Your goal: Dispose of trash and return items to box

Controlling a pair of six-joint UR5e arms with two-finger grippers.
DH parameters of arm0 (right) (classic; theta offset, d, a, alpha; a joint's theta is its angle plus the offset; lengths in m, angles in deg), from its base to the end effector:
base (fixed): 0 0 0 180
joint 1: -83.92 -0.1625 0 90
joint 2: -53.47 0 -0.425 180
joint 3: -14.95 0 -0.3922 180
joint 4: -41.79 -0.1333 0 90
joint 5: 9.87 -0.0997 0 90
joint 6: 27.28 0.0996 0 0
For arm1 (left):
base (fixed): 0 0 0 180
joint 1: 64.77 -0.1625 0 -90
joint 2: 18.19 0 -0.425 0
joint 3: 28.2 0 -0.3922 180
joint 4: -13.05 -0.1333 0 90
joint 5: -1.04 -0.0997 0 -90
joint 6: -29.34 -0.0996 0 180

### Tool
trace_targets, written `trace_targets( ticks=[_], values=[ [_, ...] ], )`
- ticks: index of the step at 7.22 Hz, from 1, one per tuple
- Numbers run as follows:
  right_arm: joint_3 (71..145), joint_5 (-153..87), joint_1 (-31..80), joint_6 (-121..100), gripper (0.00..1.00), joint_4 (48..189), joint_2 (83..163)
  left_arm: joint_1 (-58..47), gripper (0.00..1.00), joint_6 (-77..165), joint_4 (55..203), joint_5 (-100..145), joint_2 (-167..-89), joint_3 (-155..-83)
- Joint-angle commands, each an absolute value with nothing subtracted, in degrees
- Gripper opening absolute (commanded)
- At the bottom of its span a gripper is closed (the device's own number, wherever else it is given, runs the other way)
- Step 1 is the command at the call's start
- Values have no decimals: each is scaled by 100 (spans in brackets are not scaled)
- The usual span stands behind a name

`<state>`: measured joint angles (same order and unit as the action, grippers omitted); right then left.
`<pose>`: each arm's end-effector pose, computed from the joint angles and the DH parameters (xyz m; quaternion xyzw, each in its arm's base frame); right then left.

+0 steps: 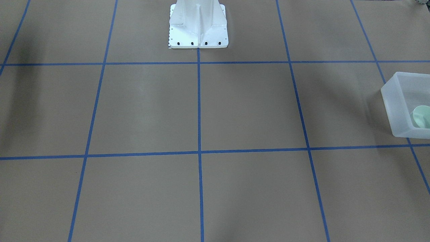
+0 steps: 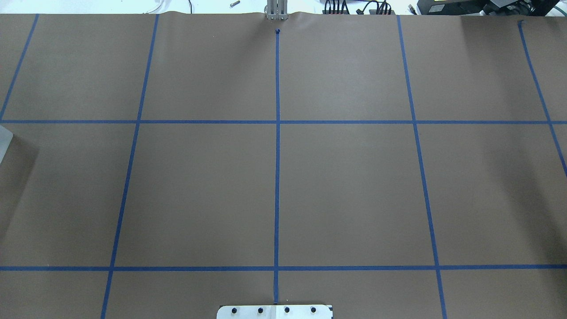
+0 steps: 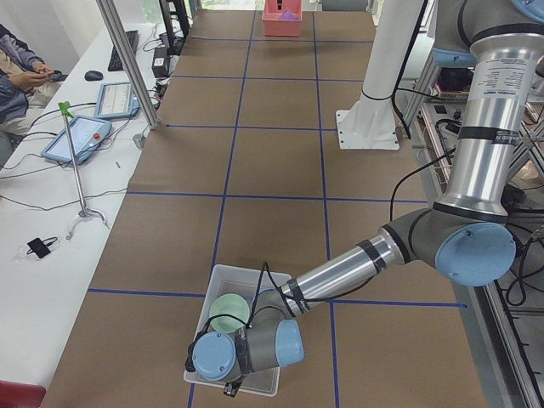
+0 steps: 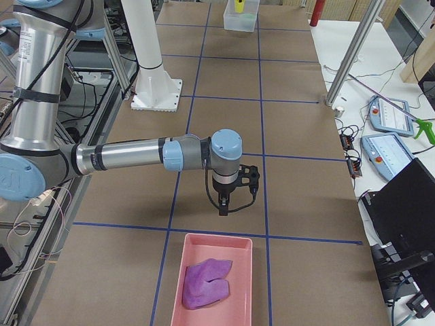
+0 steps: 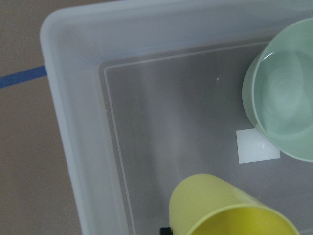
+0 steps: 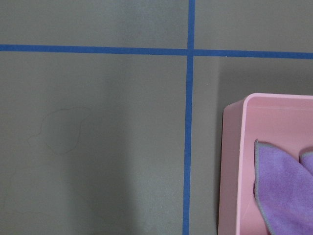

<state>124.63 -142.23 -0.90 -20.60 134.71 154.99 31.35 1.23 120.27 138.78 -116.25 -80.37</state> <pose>0.0290 -0.4137 0.5875 0.0051 -0.3634 -0.0043 0.9316 -0.1107 -0.4737 0.8651 0.0228 0.4138 0.1299 0.9007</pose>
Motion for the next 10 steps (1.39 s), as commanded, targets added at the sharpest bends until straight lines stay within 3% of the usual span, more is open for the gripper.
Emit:
trace_targets(
  ticks=[1, 5, 6, 7, 8, 9, 10],
  values=[
    [12464, -14223, -89, -2060, 100, 13478, 15499, 3121, 0, 445, 12246, 13886, -11611, -7997],
    [12481, -14223, -89, -2060, 100, 13478, 15516, 3007, 0, 684, 12458, 13991, -11619, -7830],
    [12481, -14223, -89, -2060, 100, 13487, 15516, 2980, 14, 693, 12467, 13991, -11619, -7830],
    [12481, -14223, -89, -2060, 100, 13487, 15516, 2928, 47, 737, 12467, 13991, -11619, -7839],
    [12481, -14223, -89, -2060, 100, 13487, 15516, 2910, 72, 763, 12467, 13991, -11619, -7839],
    [12481, -14214, -80, -2060, 100, 13487, 15516, 2910, 89, 746, 12467, 13991, -11628, -7882],
    [12472, -14205, -72, -2060, 100, 13487, 15516, 2910, 97, 729, 12476, 13991, -11628, -7926]
  ],
)
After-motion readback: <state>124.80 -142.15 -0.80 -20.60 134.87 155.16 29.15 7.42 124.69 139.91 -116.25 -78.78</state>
